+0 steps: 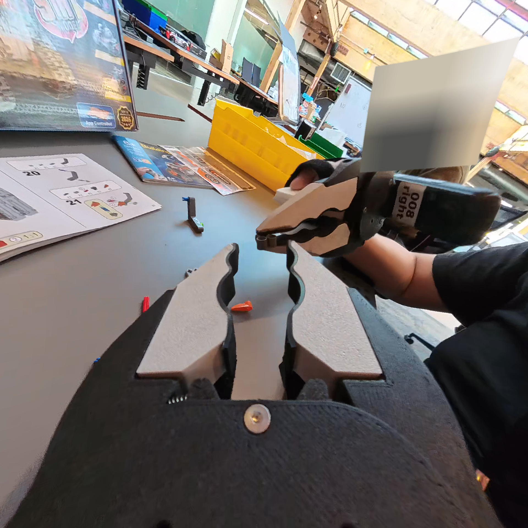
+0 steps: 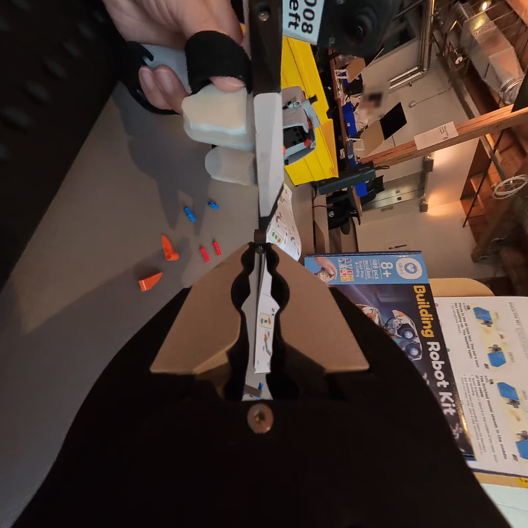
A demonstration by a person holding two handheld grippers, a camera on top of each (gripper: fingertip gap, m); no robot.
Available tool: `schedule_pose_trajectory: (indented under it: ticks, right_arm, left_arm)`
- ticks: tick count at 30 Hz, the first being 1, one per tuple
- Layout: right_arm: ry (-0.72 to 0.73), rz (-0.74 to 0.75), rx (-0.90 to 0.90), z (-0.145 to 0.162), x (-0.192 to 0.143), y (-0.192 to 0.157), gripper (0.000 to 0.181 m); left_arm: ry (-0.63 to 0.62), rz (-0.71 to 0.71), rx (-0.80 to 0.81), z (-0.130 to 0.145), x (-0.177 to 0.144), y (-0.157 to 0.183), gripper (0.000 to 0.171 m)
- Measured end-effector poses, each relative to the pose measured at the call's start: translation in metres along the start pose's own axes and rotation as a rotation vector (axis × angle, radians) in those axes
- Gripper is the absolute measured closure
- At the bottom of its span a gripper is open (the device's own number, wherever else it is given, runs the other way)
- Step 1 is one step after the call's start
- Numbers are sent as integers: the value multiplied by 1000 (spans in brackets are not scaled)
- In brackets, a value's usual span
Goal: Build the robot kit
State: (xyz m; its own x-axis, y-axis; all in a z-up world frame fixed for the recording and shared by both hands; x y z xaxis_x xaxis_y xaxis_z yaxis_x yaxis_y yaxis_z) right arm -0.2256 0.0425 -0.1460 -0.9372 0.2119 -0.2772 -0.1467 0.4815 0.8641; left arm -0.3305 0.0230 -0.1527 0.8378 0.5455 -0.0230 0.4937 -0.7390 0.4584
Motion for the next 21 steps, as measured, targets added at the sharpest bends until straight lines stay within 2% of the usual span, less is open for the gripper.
schedule_pose_trajectory:
  ticks: [8,11,14,21]
  right_arm:
    - [-50,29,-61,-1,7,-4,174]
    - [-67,19,-62,-1,10,-7,174]
    - [-71,14,-74,-3,11,-8,174]
    - [-56,19,-65,-5,9,-8,174]
  left_arm:
    - [-64,-50,28,6,8,-3,136]
    - [-72,-44,21,6,10,-4,143]
    - [-73,-38,20,7,9,-4,158]
    - [-85,-62,107,6,8,1,159]
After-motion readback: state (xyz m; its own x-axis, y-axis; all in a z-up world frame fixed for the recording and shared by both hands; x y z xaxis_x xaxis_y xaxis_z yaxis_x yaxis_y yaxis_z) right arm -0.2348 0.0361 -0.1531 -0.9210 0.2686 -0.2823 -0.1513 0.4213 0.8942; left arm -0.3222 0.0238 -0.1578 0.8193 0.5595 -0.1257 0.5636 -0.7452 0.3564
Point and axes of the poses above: each gripper's, where its closed fingertips meet, x out along the fingers, z out of its underside, y = z × x across the jaws, the point moved 6 cm from there along -x, back along the fingers, and after that the axes turned 4 degrees about y, right-handed, at the moved point
